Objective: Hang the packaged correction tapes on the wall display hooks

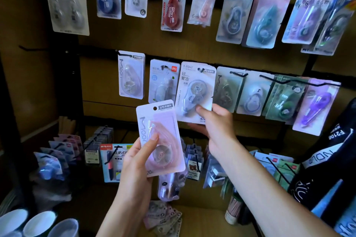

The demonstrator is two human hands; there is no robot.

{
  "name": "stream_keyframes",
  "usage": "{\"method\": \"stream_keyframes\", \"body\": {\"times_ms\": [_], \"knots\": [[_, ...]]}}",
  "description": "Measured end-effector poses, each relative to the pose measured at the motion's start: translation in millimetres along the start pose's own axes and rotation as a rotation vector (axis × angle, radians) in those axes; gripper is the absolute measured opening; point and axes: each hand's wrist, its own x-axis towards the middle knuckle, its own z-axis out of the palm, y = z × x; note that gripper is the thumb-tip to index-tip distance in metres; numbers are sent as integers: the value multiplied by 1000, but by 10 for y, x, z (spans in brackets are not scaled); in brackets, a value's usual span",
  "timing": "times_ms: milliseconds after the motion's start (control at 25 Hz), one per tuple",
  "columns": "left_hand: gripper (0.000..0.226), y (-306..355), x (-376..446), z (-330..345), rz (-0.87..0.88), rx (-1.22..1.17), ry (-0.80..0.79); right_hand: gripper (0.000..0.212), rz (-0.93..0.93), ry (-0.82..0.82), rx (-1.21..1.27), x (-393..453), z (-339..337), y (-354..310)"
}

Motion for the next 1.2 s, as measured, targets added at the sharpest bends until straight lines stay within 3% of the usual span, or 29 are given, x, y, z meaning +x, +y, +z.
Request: {"method": "stream_keyframes", "body": {"times_ms": [160, 320, 400, 520, 560, 760, 840, 1200], "knots": [[28, 3, -27, -17, 15, 74, -10, 25, 232, -9, 79, 142, -13, 77], [23, -29, -33, -15, 37, 142, -9, 19, 76, 94, -205, -240, -272, 393], [21, -85, -39, 7, 51, 191, -14, 19, -13, -55, -144, -517, -372, 468], [20, -194, -63, 91, 77, 272, -62, 24, -12, -489, -79, -811, -438, 444], [19, -227, -66, 133, 87, 293, -73, 26, -23, -519, -89, -839, -450, 429], [35, -324, -29, 261, 27, 292, -72, 27, -156, -164, 36, -524, -691, 211], [30, -369, -8, 236, -2, 304, -46, 27, -218, -48, 23, -334, -824, 21], [13, -496, -36, 260, 30, 393, -43, 8, -293, 64, -18, -215, -986, -125]]}}
